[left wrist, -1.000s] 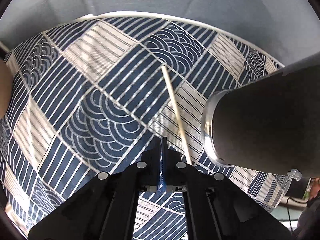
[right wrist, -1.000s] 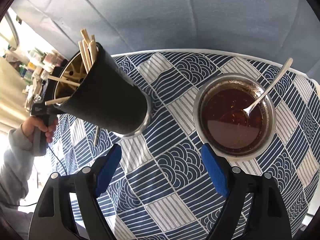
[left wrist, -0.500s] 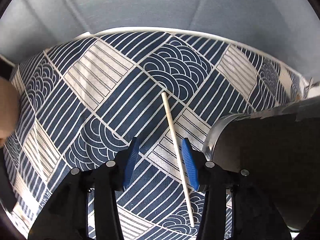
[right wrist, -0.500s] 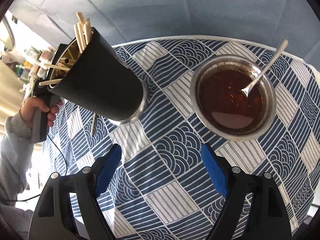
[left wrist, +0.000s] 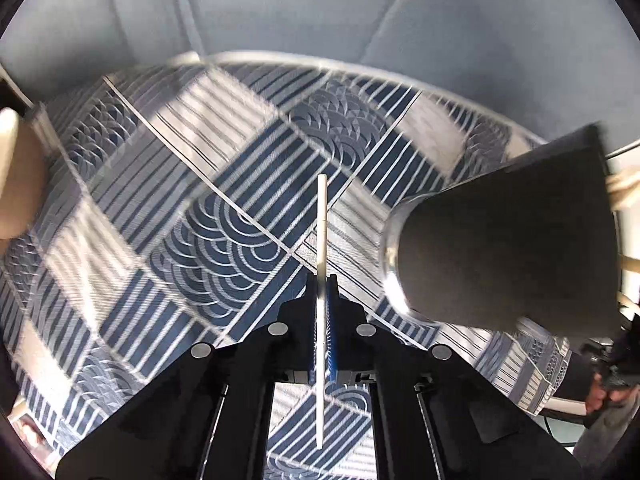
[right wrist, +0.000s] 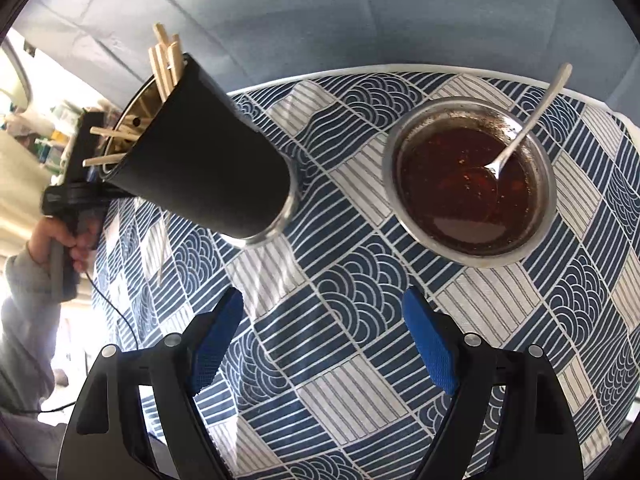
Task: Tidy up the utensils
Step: 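Lift the chopstick over the black holder and open the left tool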
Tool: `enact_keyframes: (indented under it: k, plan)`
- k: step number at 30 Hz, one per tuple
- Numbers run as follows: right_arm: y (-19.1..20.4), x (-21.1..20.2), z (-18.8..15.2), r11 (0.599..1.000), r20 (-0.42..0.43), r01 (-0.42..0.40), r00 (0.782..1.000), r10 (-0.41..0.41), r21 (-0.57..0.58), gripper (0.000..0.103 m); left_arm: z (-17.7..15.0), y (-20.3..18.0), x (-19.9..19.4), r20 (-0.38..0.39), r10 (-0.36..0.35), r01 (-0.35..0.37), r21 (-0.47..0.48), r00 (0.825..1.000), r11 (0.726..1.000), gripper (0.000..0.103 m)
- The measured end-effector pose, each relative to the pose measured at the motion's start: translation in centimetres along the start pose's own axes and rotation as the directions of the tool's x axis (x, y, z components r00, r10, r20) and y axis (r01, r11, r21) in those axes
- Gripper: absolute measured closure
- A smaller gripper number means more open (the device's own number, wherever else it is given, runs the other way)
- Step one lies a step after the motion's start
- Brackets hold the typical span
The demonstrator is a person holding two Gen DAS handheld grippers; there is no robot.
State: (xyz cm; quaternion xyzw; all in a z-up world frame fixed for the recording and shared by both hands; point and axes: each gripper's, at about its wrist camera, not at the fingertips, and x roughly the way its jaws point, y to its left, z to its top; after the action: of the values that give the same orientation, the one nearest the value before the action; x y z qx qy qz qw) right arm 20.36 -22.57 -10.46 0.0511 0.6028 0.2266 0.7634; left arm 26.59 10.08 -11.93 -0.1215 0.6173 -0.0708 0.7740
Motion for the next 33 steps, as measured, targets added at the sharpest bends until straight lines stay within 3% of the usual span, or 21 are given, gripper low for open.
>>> enact_keyframes:
  k: [6,8,16,23,28,31,32,33]
  plan:
    - [1.4,-0.4,-0.7,0.999,0.012,-0.034,0.999,0.034,-0.023,0.026,-0.6,-0.2,-8.1,0.15,0.02,-0.028,0.048,0.989,0.998,0.098]
    - [1.9,-0.5,-1.1,0.999,0.013,-0.037,0.999,0.038,-0.039,0.026,-0.8,-1.6,-11.1,0.23,0.065,-0.084,0.072,0.971,0.994,0.098]
    - [2.2,-1.4,-3.2,0.998,0.018,-0.027,0.999,0.028,-0.061,0.024,-1.3,-9.1,-18.5,0.372,0.0,-0.093,0.233,0.928,0.968,0.098]
    - [1.3,-1.9,-6.3,0.999,-0.005,0.002,1.0,-0.002,-0.034,0.024,1.5,-13.4,-19.2,0.451,-0.092,-0.039,0.273,0.888,0.961,0.098]
    - [0.0,-1.8,-9.2,0.999,-0.051,0.052,0.997,-0.052,-0.001,0.024,2.9,-14.8,-17.1,0.445,-0.118,-0.02,0.293,0.888,0.956,0.098]
    - [-1.1,-1.7,-10.9,0.996,-0.089,0.08,0.993,-0.077,0.032,0.024,3.4,-14.7,-15.6,0.462,-0.138,-0.009,0.303,0.876,0.953,0.098]
    - [-1.3,-1.6,-11.2,0.995,-0.101,0.091,0.991,-0.087,0.035,0.024,3.5,-14.6,-15.4,0.467,-0.155,0.008,0.302,0.871,0.953,0.098]
    - [-1.5,-1.5,-11.4,0.994,-0.111,0.104,0.989,-0.099,0.037,0.024,3.6,-14.3,-14.9,0.486,-0.182,0.033,0.3,0.855,0.953,0.098]
